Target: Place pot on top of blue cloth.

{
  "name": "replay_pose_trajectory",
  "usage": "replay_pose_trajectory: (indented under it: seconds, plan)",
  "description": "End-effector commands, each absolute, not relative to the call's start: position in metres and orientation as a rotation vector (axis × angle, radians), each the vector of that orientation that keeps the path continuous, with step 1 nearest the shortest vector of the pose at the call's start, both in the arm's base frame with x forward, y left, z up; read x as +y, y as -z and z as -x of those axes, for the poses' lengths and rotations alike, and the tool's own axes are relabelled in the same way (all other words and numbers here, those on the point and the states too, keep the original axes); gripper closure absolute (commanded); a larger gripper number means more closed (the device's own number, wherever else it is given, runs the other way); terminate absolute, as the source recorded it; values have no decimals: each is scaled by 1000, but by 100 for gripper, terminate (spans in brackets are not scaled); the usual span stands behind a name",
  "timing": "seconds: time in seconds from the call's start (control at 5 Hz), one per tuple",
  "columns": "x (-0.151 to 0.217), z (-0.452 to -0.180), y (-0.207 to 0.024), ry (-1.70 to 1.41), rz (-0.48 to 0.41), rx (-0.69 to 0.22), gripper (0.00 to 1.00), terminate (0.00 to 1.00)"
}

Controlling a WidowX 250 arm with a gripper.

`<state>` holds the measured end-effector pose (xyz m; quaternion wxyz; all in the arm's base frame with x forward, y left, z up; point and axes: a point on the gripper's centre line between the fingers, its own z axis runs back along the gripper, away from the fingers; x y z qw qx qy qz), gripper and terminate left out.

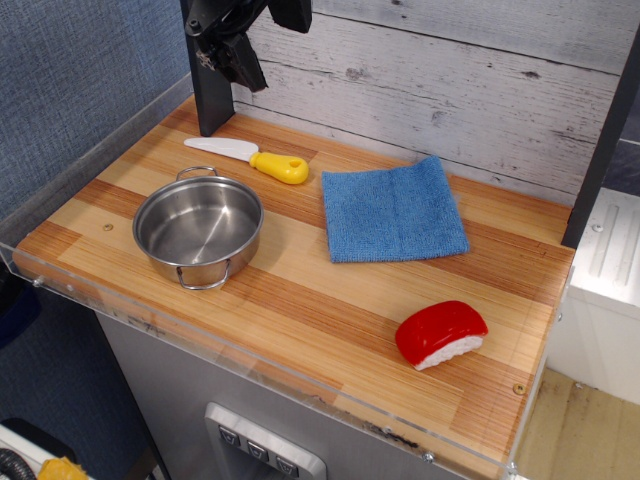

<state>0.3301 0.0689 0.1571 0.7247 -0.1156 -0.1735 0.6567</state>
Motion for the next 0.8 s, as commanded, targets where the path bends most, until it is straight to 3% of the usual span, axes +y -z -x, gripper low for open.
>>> replay_pose_trajectory:
  seconds: [0.0, 0.6]
  plan:
    - [69, -330, -157, -1449, 255, -383, 0, 0]
    - [94, -310, -141, -1402, 76, -420, 0, 0]
